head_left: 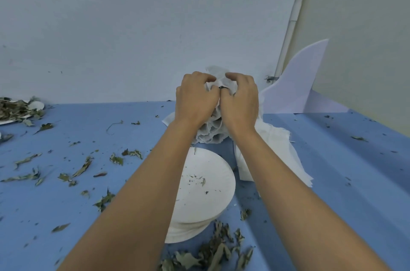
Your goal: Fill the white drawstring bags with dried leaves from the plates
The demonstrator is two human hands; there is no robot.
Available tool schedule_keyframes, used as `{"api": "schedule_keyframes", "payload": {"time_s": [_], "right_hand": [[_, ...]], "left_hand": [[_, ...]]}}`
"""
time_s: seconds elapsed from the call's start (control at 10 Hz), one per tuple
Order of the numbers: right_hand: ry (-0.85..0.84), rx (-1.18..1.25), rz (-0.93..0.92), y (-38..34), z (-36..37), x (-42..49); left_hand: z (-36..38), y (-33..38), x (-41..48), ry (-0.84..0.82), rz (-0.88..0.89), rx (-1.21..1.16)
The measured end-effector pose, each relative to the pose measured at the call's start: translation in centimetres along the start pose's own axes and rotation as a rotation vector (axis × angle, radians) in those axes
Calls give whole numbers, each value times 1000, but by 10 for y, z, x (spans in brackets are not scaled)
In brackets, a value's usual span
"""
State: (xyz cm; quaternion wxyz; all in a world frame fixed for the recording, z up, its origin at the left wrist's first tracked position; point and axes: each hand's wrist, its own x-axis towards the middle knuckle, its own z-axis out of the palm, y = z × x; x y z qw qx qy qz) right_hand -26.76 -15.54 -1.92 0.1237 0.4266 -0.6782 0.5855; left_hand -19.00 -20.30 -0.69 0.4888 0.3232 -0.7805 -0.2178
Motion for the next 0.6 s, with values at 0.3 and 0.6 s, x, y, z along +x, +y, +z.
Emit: {"api": "schedule_keyframes", "payload": {"time_s": [0.3, 0.6], "right_hand": [[-183, 354, 121, -54, -26, -69], [-237, 550, 320, -65, -49, -132]], "left_hand": [[-62, 23, -57, 231, -216, -326], [-110, -17, -147, 375, -489, -488]]}}
